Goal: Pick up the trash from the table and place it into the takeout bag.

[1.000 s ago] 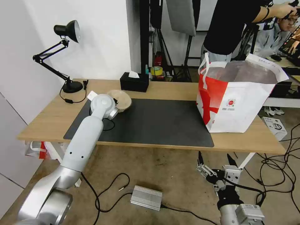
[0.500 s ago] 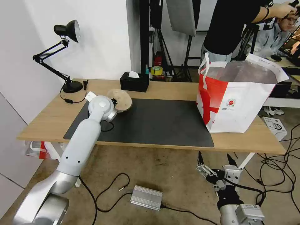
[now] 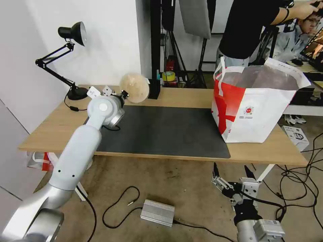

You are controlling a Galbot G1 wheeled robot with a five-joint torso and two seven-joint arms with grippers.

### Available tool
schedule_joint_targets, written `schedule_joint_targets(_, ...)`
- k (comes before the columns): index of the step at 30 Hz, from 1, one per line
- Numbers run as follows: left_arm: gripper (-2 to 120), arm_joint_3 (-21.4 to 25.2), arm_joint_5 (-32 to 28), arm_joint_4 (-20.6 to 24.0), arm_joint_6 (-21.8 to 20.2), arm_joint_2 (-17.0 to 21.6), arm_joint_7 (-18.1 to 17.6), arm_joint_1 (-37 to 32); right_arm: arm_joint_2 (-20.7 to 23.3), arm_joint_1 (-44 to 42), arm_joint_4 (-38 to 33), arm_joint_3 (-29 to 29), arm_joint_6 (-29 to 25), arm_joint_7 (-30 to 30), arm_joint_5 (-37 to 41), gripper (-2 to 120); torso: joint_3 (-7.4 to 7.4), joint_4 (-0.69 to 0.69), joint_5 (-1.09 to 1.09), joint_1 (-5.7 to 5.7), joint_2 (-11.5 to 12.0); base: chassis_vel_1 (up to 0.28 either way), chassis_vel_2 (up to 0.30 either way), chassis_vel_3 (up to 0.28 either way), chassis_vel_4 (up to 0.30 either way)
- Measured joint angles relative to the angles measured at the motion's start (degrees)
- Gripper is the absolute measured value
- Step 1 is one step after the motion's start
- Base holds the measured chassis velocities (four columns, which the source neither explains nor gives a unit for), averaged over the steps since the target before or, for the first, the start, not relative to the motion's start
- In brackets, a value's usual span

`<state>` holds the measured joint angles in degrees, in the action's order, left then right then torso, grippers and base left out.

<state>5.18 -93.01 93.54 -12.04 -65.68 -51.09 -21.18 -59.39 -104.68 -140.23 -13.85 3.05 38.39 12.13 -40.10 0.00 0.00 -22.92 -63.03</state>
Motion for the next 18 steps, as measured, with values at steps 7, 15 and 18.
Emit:
schedule_joint_targets(7, 0, -2.4, -0.9, 1.6, 0.1, 0.3, 1.0, 1.4, 0.0, 0.0, 0.0, 0.0, 0.0, 0.0, 0.0, 100, 0.0, 0.0, 0.0, 0.0, 0.0, 0.0, 0.0, 0.0, 0.0)
schedule_joint_targets(15, 0, -6.6, -1.6, 2.5, 0.2, 0.9, 3.6, 4.3, 0.0, 0.0, 0.0, 0.0, 0.0, 0.0, 0.0, 100, 0.0, -0.01, 0.0, 0.0, 0.0, 0.0, 0.0, 0.0, 0.0)
schedule_joint_targets(18, 0, -8.1, -1.6, 2.5, 0.8, 0.4, 4.5, 5.4, 0.0, 0.0, 0.0, 0.0, 0.0, 0.0, 0.0, 100, 0.0, 0.0, 0.0, 0.0, 0.0, 0.0, 0.0, 0.0, 0.0)
